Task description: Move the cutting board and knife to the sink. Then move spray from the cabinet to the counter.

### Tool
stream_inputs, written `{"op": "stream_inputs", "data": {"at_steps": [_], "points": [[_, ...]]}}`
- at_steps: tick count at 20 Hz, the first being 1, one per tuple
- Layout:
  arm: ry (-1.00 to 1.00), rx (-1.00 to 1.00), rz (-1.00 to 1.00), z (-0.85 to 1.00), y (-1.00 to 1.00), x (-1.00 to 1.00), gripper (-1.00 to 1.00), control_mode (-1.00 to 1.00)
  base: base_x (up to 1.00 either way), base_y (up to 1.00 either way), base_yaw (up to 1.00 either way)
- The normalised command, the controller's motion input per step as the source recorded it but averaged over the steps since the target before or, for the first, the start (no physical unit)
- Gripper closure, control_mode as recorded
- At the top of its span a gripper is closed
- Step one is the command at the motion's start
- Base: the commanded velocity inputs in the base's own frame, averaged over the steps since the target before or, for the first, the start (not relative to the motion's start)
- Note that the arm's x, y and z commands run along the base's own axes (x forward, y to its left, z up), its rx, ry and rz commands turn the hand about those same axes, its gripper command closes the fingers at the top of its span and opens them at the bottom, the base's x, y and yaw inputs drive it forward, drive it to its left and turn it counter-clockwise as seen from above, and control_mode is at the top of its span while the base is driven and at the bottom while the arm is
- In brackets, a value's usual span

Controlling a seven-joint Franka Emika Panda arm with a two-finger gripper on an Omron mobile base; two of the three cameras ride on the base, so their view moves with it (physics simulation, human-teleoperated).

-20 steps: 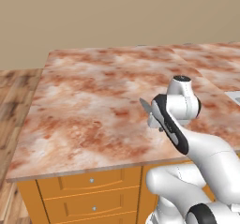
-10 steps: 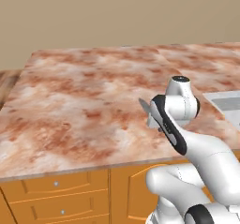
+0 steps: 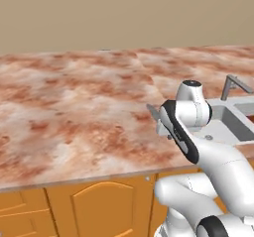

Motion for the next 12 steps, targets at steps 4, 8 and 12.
{"op": "stream_inputs", "data": {"at_steps": [4, 8, 12], "points": [[0.00, 0.00, 0.00, 0.00, 0.00, 0.00, 1.00, 1.00, 0.00, -1.00, -0.01], [0.00, 0.00, 0.00, 0.00, 0.00, 0.00, 1.00, 1.00, 0.00, -1.00, -0.03], [0.00, 0.00, 0.00, 0.00, 0.00, 0.00, 1.00, 1.00, 0.01, -1.00, -0.03]]}}
